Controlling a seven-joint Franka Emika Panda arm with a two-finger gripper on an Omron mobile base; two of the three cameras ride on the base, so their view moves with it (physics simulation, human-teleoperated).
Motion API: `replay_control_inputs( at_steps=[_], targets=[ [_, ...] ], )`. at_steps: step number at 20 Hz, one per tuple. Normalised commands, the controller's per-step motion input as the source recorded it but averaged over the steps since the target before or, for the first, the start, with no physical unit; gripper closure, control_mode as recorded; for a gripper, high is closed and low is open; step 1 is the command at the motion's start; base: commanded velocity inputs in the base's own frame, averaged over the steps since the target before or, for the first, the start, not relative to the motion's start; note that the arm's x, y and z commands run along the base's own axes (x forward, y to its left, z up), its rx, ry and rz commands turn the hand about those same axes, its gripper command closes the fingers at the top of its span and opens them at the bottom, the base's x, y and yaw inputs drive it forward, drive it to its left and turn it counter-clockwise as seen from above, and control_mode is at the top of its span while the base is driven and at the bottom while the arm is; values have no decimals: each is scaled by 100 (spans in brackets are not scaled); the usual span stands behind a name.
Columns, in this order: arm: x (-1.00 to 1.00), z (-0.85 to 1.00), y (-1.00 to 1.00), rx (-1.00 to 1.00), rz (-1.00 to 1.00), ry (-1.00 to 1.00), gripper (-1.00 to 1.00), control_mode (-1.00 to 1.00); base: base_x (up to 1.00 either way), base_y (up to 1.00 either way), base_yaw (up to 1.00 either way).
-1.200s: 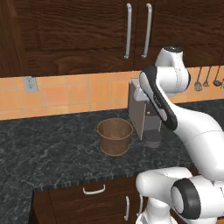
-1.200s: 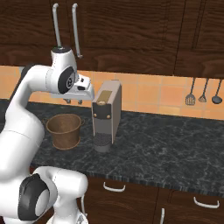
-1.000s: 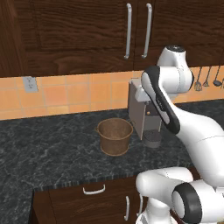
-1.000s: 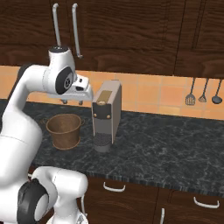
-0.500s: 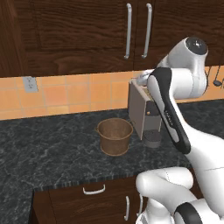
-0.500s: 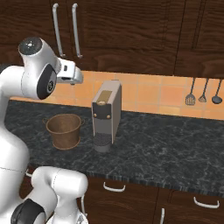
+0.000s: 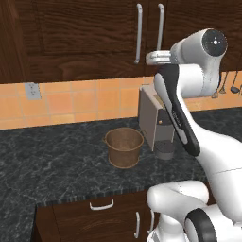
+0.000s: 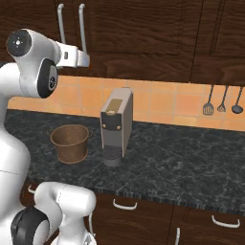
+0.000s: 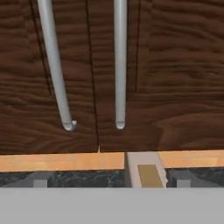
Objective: Open the cabinet, pick up the bread from the cabinet and place it in the basket. Then move the basket to the dining counter.
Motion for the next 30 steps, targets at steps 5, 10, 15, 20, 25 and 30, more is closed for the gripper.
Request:
replay_control_inputs(
  at_steps=[5,10,15,20,25,30],
  targets=[
    [4,35,-8,1,-13,-13,-100,-100,0,0,0],
    [40,45,-32,7,-3,0,-100,-100,0,0,0],
    [43,12,0,11,0,18,-100,-100,0,0,0],
    [44,5,12,7,0,7,-100,-100,0,0,0],
    [61,-13,19,4,0,0,-100,-100,0,0,0],
    [51,-20,-3,4,0,-2,-100,-100,0,0,0]
  ],
)
